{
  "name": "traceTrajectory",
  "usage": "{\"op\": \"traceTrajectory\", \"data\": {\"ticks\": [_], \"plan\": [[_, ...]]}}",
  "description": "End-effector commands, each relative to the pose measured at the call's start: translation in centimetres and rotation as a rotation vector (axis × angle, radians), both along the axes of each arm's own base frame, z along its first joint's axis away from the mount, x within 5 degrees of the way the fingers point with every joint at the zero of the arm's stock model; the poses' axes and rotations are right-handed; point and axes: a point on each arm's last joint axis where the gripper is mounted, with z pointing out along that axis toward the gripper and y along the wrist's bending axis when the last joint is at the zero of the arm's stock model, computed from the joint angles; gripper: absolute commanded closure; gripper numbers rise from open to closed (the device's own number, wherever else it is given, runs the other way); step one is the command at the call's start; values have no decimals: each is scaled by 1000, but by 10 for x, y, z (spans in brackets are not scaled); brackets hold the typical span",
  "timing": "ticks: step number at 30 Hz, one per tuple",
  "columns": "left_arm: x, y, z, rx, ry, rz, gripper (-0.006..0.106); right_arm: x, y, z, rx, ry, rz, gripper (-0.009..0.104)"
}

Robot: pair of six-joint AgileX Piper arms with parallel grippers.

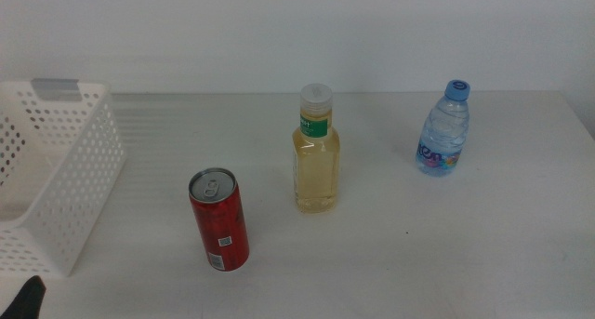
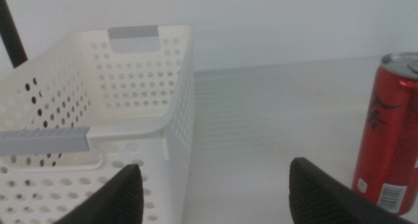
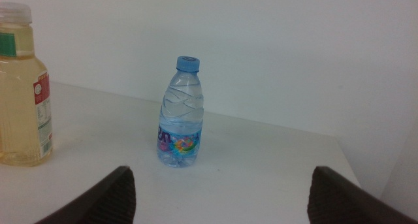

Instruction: Use arms to grab the bottles and put them into the dustbin to the left of the table.

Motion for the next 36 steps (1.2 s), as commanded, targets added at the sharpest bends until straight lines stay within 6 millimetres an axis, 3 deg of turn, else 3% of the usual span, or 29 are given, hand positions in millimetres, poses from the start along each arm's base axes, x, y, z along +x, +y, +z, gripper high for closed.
{"op": "traceTrajectory", "data": {"ticks": [1,9,21,36], "plan": [[2,-1,7,-25,-85,-23,32,-3,0,11,-5,-110,-4,24],[19,-15,16,-29,-115,-188,32,-3,0,11,-5,-110,-4,24],[44,-52,8,-72,-35,-455,32,-3,0,11,-5,-110,-4,24],[73,-73,-15,-78,-28,-480,32,-3,0,11,-5,-110,-4,24]]}}
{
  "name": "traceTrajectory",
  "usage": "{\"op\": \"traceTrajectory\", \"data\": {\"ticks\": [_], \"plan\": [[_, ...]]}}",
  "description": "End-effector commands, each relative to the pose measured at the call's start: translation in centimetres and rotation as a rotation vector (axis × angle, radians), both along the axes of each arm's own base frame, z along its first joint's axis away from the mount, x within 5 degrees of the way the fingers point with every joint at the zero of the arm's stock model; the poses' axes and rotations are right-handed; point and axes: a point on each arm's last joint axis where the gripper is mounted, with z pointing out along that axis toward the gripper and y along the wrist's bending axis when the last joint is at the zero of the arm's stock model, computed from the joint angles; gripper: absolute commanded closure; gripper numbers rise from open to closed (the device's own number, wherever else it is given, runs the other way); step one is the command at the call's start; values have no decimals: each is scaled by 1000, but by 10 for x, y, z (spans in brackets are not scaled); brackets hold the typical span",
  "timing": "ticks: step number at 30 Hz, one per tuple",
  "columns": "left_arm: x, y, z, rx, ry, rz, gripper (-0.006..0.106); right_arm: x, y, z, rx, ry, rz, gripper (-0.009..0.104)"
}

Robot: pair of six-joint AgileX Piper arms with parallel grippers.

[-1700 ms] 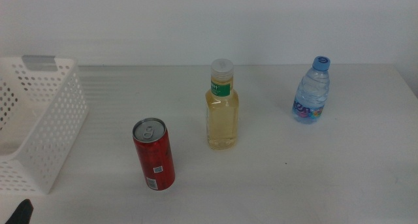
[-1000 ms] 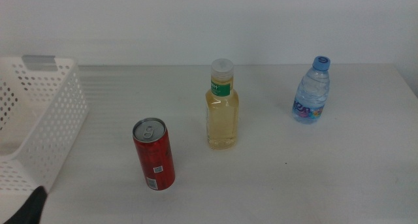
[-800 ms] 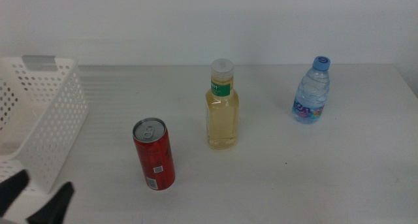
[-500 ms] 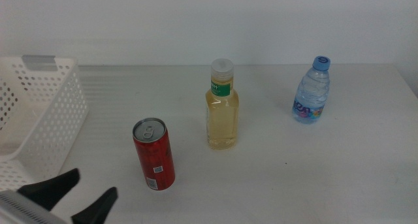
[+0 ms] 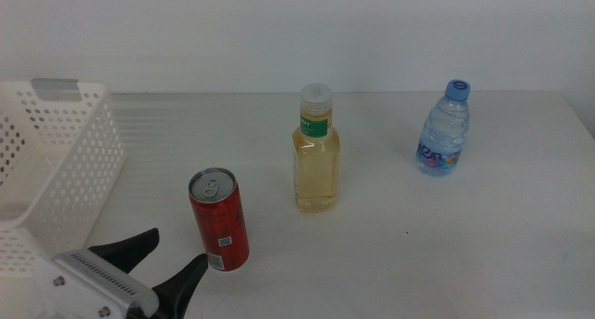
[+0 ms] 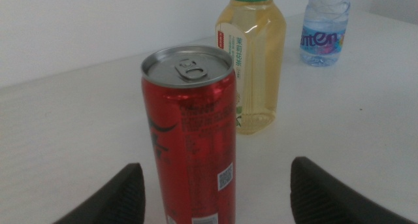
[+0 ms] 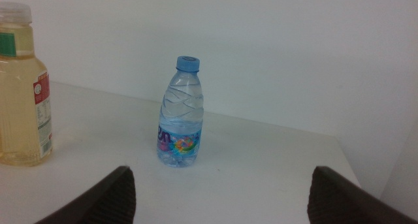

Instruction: Use arms to grab the bottles and put them into the dustbin to the left of the table.

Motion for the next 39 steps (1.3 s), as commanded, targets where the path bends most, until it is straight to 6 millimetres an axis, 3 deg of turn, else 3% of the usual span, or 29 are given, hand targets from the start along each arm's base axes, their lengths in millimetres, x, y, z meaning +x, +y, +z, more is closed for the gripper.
{"op": "traceTrajectory", "data": {"ticks": [1,31,36,39], "plan": [[-1,0,6,-70,-82,4,32,-3,0,11,-5,-110,-4,24],[3,1,10,-149,-117,38,32,-3,0,11,-5,-110,-4,24],[4,2,10,-129,-129,51,28,-3,0,11,-5,-110,-4,24],[4,2,10,-132,-130,51,18,-3,0,11,-5,-110,-4,24]]}}
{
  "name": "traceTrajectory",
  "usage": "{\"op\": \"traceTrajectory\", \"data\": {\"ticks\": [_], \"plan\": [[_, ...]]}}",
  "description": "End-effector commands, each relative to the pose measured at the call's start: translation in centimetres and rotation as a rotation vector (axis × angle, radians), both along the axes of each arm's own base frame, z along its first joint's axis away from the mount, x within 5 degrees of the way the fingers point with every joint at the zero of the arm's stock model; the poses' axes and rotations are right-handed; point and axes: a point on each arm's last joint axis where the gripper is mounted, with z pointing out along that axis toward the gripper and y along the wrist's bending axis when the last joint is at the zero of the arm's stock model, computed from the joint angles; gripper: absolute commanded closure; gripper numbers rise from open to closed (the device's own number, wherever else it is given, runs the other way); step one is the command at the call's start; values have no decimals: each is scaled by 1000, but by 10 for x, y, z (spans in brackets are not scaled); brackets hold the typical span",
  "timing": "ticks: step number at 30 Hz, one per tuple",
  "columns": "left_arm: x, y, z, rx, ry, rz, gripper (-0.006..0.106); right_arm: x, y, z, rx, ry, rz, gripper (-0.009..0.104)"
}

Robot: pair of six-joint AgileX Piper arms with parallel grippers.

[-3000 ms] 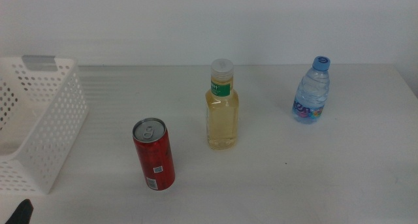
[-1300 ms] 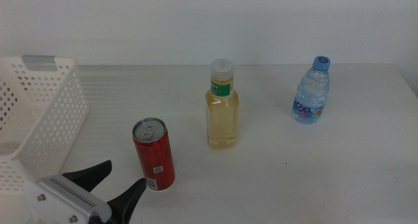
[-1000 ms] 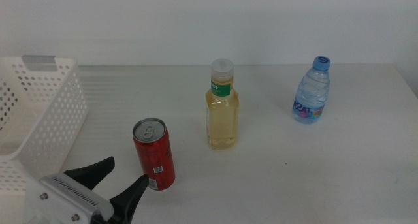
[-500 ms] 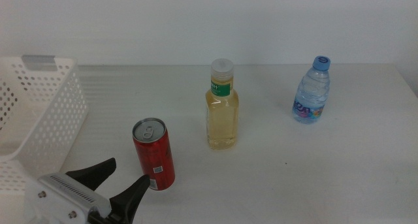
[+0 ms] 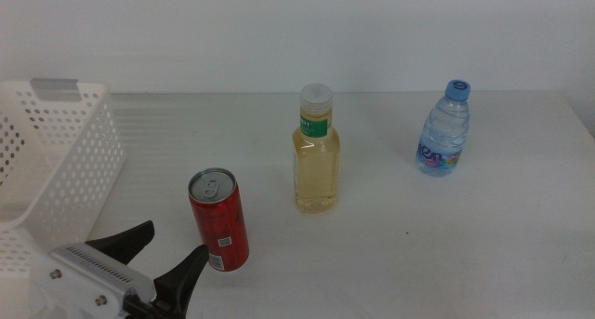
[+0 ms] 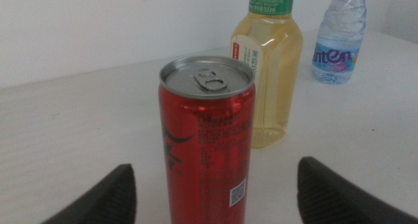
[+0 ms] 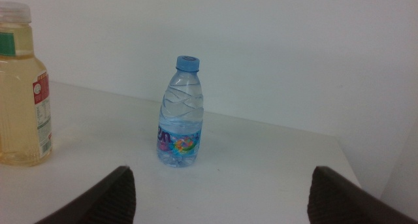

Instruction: Use arms to grab the bottles and put them into the dustbin to the left of the table.

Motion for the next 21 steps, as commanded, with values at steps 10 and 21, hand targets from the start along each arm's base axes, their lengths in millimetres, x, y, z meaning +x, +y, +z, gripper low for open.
{"op": "traceTrajectory", "data": {"ticks": [10,21], "plan": [[12,-7,17,-53,-90,1,10,-3,0,11,-5,-110,-4,24],[30,-17,10,-49,-81,3,10,-3,0,11,-5,-110,-4,24]]}}
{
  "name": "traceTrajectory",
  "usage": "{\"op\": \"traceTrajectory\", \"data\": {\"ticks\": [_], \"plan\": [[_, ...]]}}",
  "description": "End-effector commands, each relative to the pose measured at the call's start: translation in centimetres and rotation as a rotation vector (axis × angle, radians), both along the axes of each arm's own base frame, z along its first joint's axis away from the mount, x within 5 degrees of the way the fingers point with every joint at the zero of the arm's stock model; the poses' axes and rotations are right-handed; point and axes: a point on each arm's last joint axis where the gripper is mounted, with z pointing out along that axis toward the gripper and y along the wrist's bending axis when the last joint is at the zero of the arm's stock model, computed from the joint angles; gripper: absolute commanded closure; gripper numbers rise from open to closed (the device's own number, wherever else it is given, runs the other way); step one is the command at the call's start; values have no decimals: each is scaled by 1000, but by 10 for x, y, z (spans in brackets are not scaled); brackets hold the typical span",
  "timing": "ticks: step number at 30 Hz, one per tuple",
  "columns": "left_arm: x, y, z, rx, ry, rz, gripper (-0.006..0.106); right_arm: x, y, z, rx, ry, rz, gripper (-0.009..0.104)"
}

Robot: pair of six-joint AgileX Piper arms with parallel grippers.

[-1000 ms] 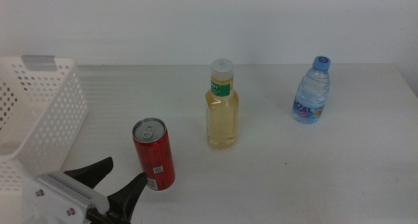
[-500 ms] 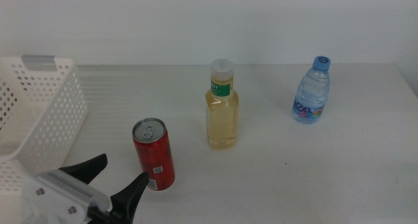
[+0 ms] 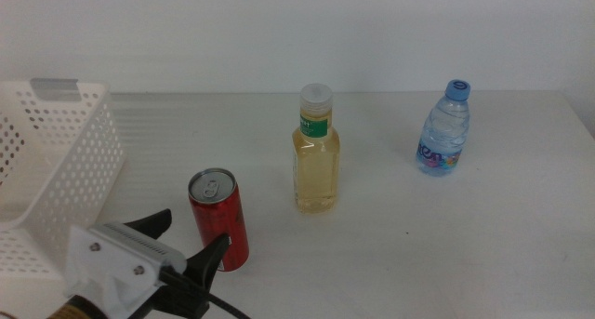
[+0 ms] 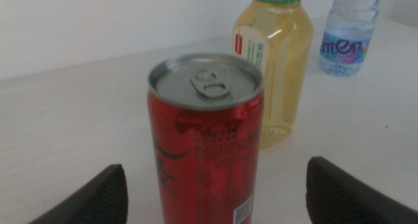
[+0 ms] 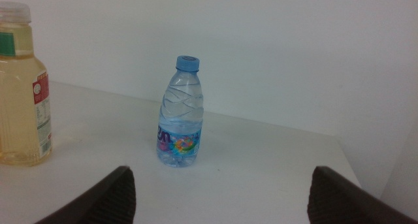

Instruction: Use arms to grab the bottles and put them into the dustbin to the left of the table.

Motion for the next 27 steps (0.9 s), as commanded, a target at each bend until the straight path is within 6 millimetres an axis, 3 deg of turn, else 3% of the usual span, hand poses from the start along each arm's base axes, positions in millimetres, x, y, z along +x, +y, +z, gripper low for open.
{"op": "traceTrajectory", "data": {"ticks": [1,9,27], "plan": [[7,-4,13,-82,-127,5,10,-3,0,11,-5,-110,-4,24],[24,-15,-5,-100,-50,-1,10,-3,0,11,-5,-110,-4,24],[60,-34,-12,-90,-73,11,10,-3,0,11,-5,-110,-4,24]]}}
